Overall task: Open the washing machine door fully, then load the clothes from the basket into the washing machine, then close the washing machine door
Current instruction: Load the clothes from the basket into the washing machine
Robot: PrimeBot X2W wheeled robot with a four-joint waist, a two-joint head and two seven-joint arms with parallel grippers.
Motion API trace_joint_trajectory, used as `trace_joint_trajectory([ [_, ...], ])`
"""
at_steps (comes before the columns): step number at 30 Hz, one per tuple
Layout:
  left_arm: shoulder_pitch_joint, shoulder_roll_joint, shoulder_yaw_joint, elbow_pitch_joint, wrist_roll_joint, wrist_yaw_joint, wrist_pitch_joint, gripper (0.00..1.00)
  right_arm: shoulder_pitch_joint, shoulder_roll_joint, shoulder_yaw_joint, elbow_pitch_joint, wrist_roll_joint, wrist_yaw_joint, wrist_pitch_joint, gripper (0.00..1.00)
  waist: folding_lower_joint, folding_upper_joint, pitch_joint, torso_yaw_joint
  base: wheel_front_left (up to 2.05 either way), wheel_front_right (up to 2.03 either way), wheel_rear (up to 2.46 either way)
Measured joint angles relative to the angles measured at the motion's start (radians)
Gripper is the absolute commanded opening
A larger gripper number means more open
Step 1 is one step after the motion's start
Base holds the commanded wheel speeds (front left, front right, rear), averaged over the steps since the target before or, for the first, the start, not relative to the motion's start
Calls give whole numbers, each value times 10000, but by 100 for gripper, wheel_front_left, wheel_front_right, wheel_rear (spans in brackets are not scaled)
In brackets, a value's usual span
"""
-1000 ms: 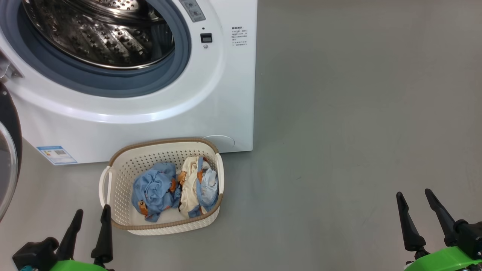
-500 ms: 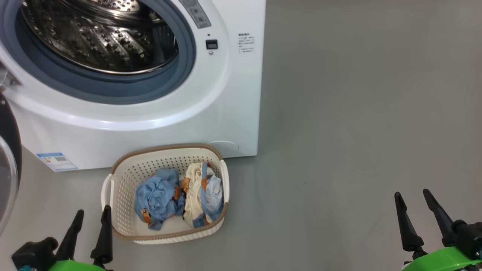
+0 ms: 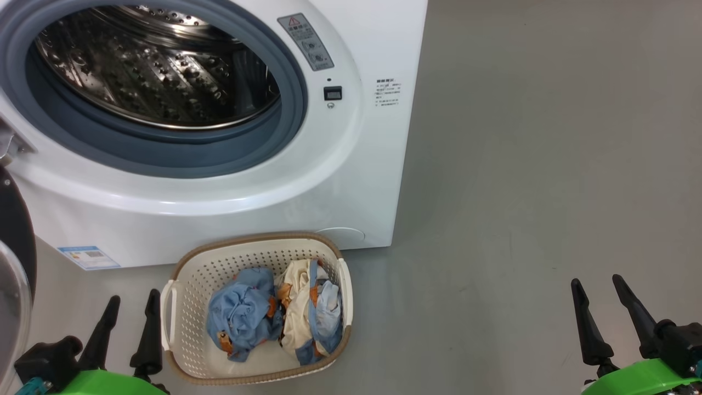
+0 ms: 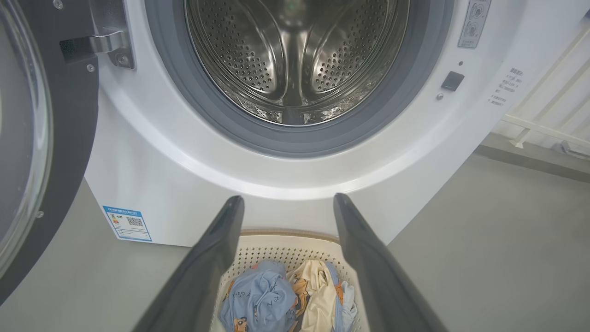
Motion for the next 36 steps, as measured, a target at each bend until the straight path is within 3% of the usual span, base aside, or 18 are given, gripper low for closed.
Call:
trace_joint_trajectory([
  [17, -144, -203, -169, 631, 387, 0, 0, 100, -70, 163, 148, -29, -2, 0, 0, 100, -1, -1, 310, -53, 3, -3, 0],
  [26, -904, -353, -686, 2010, 537, 0, 2, 100, -521, 353, 268, -128, -6, 0, 0, 100, -1, 0, 912, -147, 0, 0, 0],
  [36, -3017, -290, -1829, 4433, 330, 0, 2, 100, -1300, 575, 483, -295, -19, 0, 0, 100, -1, 0, 2156, -331, 0, 0, 0],
])
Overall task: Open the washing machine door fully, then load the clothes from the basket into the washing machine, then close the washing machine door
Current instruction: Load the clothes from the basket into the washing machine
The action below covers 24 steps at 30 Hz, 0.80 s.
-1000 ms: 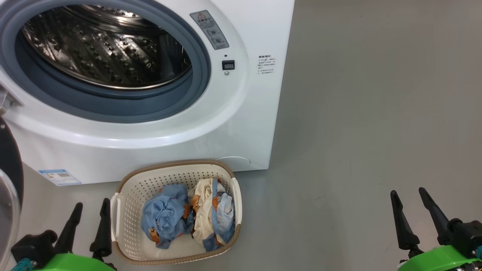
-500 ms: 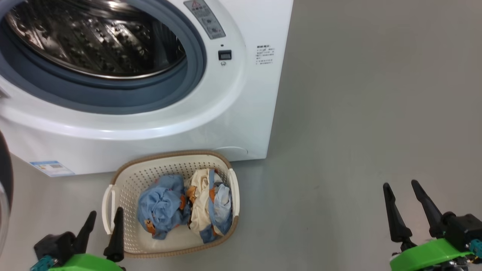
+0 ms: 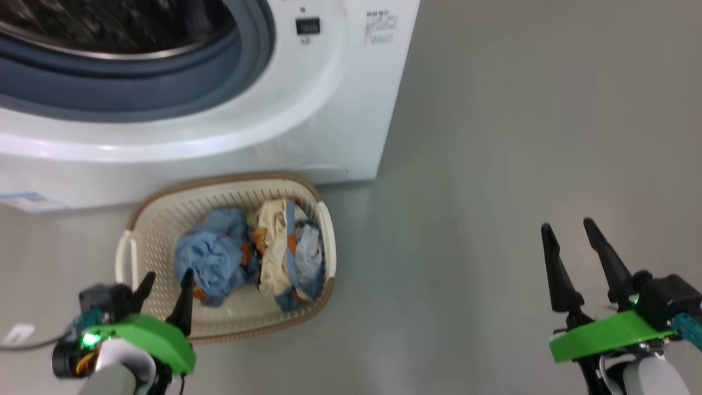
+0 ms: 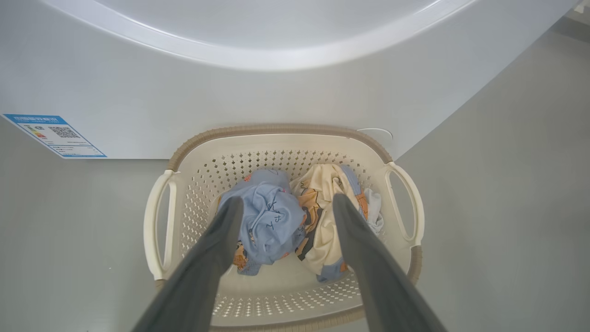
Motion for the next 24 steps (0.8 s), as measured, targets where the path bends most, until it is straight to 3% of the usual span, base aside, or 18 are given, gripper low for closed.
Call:
trace_joint_trajectory([
  [13, -3114, 263, -2472, 3294, -752, -10, 6, 100, -1233, 180, 221, -393, -198, 0, -2, 100, 0, 0, 2055, -221, 0, 0, 0],
  [24, -4948, 602, -3810, 4640, -1781, -10, 727, 100, -1849, 274, 460, -650, -286, 0, -4, 100, 1, 0, 3586, -389, 0, 0, 0],
])
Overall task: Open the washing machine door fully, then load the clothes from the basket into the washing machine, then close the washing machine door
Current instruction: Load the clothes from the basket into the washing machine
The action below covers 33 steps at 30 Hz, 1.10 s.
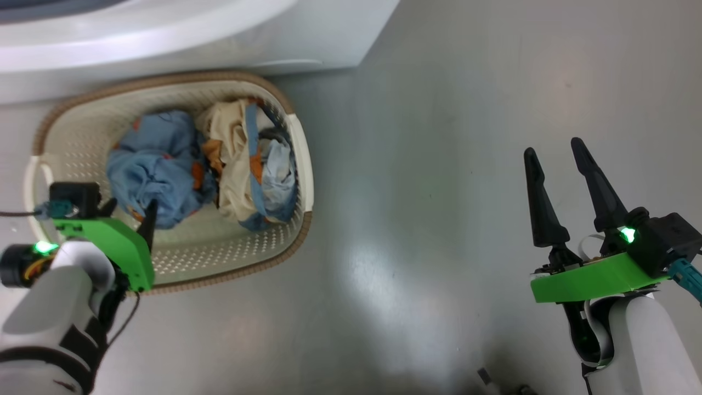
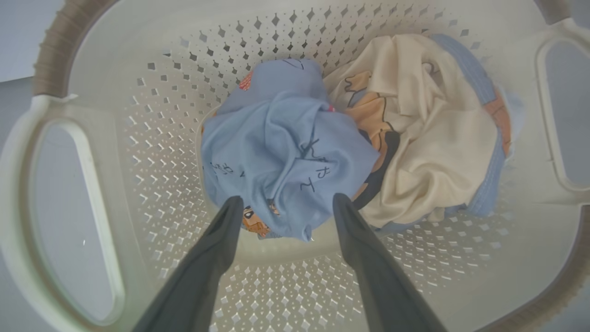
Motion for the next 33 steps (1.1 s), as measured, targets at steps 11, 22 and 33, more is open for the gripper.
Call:
trace_joint_trajectory([
  [11, -1122, 353, -978, 267, -658, 0, 257, 100, -146, 67, 171, -213, -67, 0, -69, 100, -1, 0, 979, -387, 0, 0, 0],
  [22, -1436, 477, -1747, 433, -1191, 0, 364, 29, -194, 115, 401, -284, -69, 0, -69, 100, 0, 0, 1180, -707, 0, 0, 0],
  [33, -1373, 456, -2109, 422, -2090, 0, 203, 0, -324, 132, 376, -242, -71, 0, -69, 100, 0, 0, 730, -704, 0, 0, 0],
])
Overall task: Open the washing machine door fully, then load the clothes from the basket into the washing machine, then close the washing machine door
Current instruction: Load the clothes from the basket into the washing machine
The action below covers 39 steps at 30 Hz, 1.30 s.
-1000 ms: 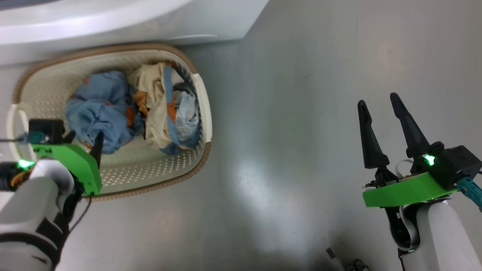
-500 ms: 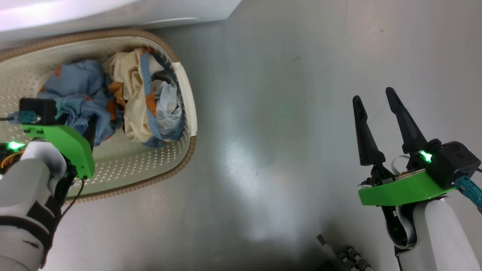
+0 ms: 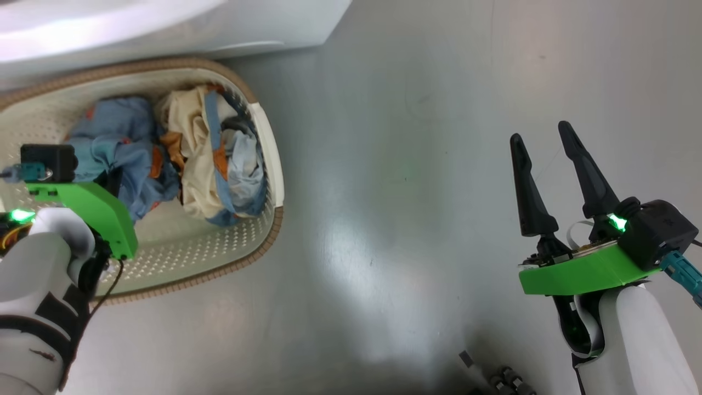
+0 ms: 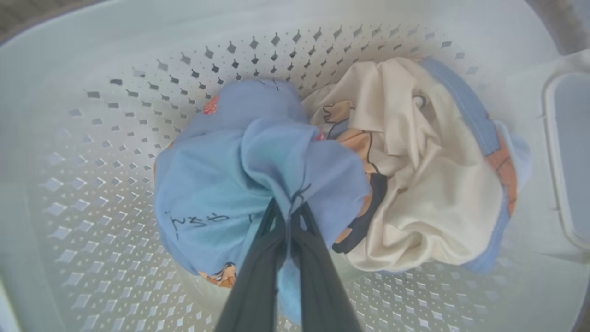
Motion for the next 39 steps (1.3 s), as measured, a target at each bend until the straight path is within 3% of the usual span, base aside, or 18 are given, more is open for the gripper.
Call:
trace_joint_trajectory([
  [9, 790, -150, 146, -142, -1043, 0, -694, 0, 131, -90, -102, 324, 0, 0, 0, 100, 0, 0, -942, 229, 0, 0, 0],
  [17, 1712, -73, 673, -980, -1162, 0, -859, 0, 712, -255, -215, 623, 17, 0, 0, 100, 0, 0, -2091, 526, 0, 0, 0],
  [30, 3991, -2, 3511, -2840, 1106, 0, -872, 0, 1874, -410, -508, 941, 121, 0, 0, 100, 0, 0, -3984, 985, 0, 0, 0],
  [39, 5705, -336, 5419, -4707, 2963, 0, -888, 0, 2549, -568, -731, 1003, 284, 0, 0, 100, -1, 0, -5248, 1264, 0, 0, 0],
])
